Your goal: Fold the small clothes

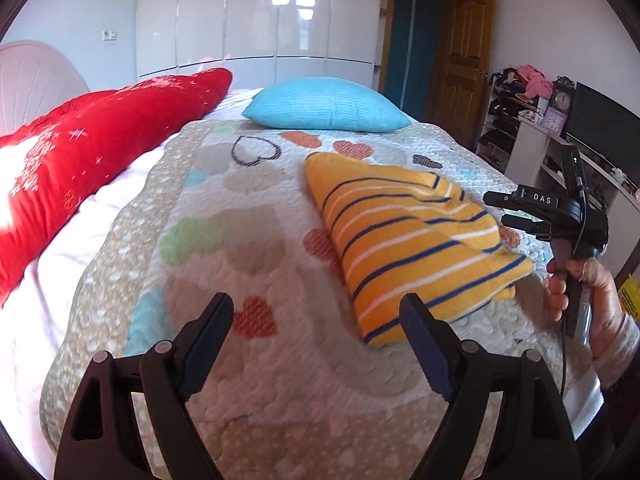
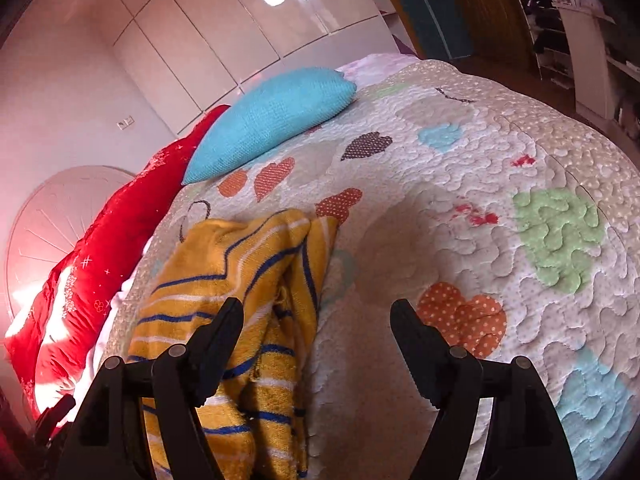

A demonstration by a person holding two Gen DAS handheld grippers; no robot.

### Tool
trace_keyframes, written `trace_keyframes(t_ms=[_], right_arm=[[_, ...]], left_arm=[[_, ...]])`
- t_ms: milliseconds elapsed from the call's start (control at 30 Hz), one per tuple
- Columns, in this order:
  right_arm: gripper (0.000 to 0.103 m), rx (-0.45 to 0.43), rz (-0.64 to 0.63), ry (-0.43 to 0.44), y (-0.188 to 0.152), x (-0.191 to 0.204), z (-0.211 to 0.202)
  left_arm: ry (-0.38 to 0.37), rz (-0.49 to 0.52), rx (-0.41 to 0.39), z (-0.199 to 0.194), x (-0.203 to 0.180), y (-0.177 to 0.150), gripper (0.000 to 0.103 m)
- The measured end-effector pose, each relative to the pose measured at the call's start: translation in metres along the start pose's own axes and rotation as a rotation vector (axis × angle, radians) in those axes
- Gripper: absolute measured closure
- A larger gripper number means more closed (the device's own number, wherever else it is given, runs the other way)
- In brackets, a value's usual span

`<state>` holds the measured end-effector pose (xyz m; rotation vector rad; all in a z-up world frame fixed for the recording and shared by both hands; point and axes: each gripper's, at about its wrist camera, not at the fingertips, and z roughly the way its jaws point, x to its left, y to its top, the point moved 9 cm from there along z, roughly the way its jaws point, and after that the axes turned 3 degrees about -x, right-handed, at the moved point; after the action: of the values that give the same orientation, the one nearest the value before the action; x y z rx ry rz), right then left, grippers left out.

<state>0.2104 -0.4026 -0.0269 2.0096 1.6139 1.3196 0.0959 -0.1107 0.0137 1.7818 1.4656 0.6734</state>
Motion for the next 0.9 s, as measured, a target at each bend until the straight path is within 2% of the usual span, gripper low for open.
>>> trace_keyframes(t_ms=[133, 233, 333, 433, 533, 600, 633, 667, 700, 733, 867, 900], right_arm=[[0.022, -0.008, -0.073, 0.017, -0.017, 0.01, -0.01], [0.022, -0.029, -0.092, 0.014, -0.03, -0.003, -0.022], [0.022, -0.016, 0.045, 0.08, -0.025, -0.023, -0.025], [0.022, -0.04, 0.175, 0.115, -0.018, -0.045, -0.027], [0.022, -0.039, 0.271, 0.139, -0.017, -0.06, -0.028], [0.022, -0.05, 0.267, 0.134, -0.014, -0.061, -0.032], [0.022, -0.054, 0.25, 0.135, -0.012, -0.058, -0.033], [0.022, -0.055, 0.227, 0.145, -0.011, -0.053, -0.035], [0.022, -0.054, 0.204, 0.158, -0.011, -0.048, -0.037], [0.022, -0.048, 0.183, 0.171, -0.011, -0.042, -0.038], [0.024, -0.017, 0.133, 0.294, -0.015, -0.01, -0.04], [0.027, -0.01, 0.114, 0.332, -0.018, 0.0, -0.042]], left_arm=[[-0.035, 0.016, 0.083, 0.038, -0.032, 0.025, 0.019], [-0.081, 0.047, 0.089, 0.053, -0.066, 0.049, 0.019], [-0.138, 0.071, 0.119, 0.076, -0.105, 0.073, 0.019], [-0.18, 0.104, 0.203, 0.109, -0.148, 0.092, 0.019], [-0.149, 0.157, 0.29, 0.151, -0.179, 0.102, 0.02], [-0.129, 0.169, 0.376, 0.181, -0.191, 0.097, 0.023], [-0.119, 0.184, 0.433, 0.196, -0.196, 0.09, 0.027], [-0.087, 0.201, 0.484, 0.208, -0.196, 0.082, 0.051], [-0.048, 0.221, 0.522, 0.218, -0.194, 0.076, 0.086], [-0.046, 0.233, 0.539, 0.223, -0.194, 0.073, 0.09], [-0.059, 0.247, 0.505, 0.224, -0.193, 0.087, 0.093], [-0.052, 0.244, 0.502, 0.224, -0.191, 0.091, 0.093]])
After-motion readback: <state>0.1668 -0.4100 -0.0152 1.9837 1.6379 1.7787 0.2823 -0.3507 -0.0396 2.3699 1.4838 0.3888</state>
